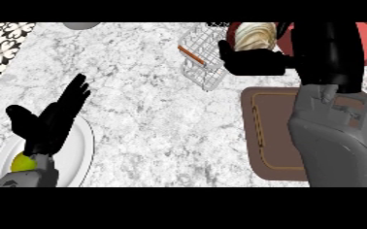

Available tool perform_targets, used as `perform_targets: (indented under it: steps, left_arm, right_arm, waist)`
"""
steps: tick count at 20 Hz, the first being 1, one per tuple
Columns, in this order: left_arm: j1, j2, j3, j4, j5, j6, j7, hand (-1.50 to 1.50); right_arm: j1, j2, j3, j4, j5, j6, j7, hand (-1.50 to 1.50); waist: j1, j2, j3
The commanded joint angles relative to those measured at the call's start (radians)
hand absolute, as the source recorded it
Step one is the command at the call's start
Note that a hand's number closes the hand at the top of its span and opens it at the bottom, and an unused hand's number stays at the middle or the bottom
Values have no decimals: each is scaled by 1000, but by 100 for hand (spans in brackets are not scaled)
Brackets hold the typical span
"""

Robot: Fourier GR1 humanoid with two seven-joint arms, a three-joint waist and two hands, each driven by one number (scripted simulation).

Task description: Pick the cupcake from the tray and place it in the tiered basket

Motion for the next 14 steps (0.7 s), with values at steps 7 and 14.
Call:
perform_targets:
  steps: [7,14]
  left_arm:
    - [-23,34,49,-9,26,-34,29,0]
    - [20,15,55,-14,18,-44,-11,0]
  right_arm:
    - [-244,133,-43,427,61,-130,19,150]
    - [-226,126,-61,586,84,-243,-87,150]
  waist:
    - [1,1,0]
    - [-2,1,1]
